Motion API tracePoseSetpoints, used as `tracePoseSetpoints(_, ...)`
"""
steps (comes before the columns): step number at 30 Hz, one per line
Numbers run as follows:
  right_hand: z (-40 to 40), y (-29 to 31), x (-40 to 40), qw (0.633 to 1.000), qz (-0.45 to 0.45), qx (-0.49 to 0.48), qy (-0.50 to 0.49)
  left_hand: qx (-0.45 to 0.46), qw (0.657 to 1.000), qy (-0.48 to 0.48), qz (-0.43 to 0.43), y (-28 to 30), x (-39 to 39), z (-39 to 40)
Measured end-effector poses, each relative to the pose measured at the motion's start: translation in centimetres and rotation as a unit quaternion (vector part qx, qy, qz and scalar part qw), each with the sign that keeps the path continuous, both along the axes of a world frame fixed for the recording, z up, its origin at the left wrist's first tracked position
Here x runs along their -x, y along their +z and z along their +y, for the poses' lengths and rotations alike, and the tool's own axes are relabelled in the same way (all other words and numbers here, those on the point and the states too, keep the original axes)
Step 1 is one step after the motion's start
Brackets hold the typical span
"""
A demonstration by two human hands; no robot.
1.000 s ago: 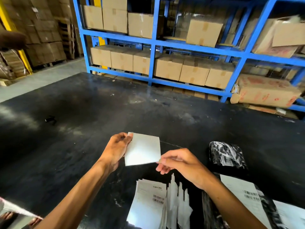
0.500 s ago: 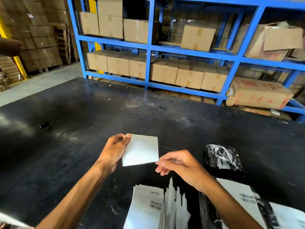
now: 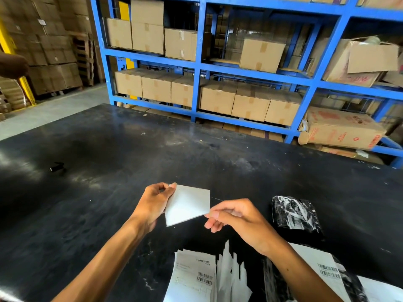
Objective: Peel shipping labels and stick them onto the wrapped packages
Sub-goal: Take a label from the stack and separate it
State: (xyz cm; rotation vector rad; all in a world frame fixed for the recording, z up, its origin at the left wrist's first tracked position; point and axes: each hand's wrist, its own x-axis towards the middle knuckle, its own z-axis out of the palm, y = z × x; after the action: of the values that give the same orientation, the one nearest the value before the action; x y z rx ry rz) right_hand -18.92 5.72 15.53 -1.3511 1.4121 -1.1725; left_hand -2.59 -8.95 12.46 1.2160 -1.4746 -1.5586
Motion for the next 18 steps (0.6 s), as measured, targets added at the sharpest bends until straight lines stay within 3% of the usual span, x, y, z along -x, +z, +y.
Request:
tracePoseSetpoints(6, -0.3, 0.0, -0.2, 1.0, 0.007, 0.009, -0.005, 0.003, 1.0, -0.003, -0.022, 0.3, -0.2, -0.2)
tracePoseSetpoints(10, -0.6, -0.1, -0.4, 1.0, 0.014, 0.018, -0.022, 0.117, 0.967, -0.04, -0.225, -0.2, -0.3, 0.0)
tracePoseSetpoints(11, -0.6, -0.2, -0.5, 0.999, 0.013, 0.018, -0.027, 0.157, 0.957, -0.036, -0.24, -0.3, -0.3, 0.2)
tracePoseSetpoints(14, -1.0, -0.2, -0.5, 0.999, 0.013, 0.02, -0.042, 0.24, 0.962, -0.054, -0.118, 0.7, -0.5, 1.0)
tracePoseSetpoints(18, -1.5, -0.6, -0.7, 0.998, 0.007, 0.024, -0.056, 0.231, 0.952, -0.2, 0.011, 2.4, -0.5, 3.1)
